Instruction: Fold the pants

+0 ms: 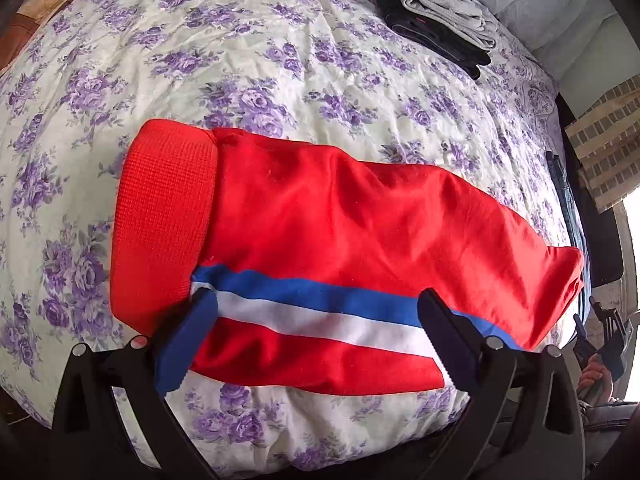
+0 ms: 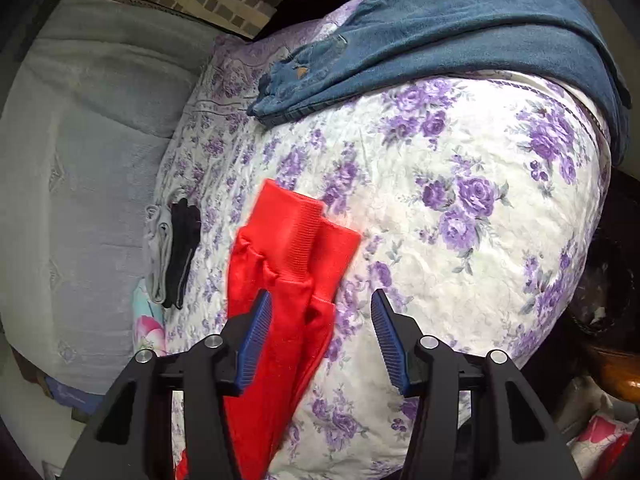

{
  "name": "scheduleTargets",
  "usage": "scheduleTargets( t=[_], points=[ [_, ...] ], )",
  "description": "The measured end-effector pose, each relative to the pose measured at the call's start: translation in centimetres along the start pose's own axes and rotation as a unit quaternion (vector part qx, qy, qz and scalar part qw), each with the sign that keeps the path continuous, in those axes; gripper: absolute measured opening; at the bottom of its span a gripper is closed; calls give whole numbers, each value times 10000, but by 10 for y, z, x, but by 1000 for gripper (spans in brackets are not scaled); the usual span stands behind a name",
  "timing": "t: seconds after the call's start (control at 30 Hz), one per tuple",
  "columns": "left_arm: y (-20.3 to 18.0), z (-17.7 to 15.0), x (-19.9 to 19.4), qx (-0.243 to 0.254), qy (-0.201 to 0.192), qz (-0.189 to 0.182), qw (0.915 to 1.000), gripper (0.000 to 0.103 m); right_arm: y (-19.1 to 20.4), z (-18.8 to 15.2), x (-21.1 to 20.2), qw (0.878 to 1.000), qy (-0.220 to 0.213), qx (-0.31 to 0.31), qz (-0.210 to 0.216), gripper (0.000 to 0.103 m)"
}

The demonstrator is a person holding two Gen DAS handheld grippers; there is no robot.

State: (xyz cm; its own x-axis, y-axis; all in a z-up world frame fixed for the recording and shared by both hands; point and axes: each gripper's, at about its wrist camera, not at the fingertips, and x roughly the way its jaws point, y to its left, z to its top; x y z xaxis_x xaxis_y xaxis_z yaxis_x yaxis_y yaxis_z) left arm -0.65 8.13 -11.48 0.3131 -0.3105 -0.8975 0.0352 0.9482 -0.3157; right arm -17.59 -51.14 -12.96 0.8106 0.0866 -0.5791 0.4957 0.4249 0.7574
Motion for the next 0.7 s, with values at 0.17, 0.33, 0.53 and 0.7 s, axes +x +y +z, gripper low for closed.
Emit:
scheduleTargets(
  t=[0.17,0.33,0.53,0.7],
  points=[
    [-3,2,4,83,22,47,10000,98,26,0,29,9988,217,-397,-191,51],
    [0,-4,0,61,-89,-45,9999,98,38,5,51,9932,388,-941,-560,22],
    [3,-6,-1,-29,-148,-103,9998,98,34,4,38,9870,533,-1209,-918,7],
    [2,-7,0,-1,-144,-58,9999,98,4,-1,35,9871,797,-946,-1012,7]
  ],
)
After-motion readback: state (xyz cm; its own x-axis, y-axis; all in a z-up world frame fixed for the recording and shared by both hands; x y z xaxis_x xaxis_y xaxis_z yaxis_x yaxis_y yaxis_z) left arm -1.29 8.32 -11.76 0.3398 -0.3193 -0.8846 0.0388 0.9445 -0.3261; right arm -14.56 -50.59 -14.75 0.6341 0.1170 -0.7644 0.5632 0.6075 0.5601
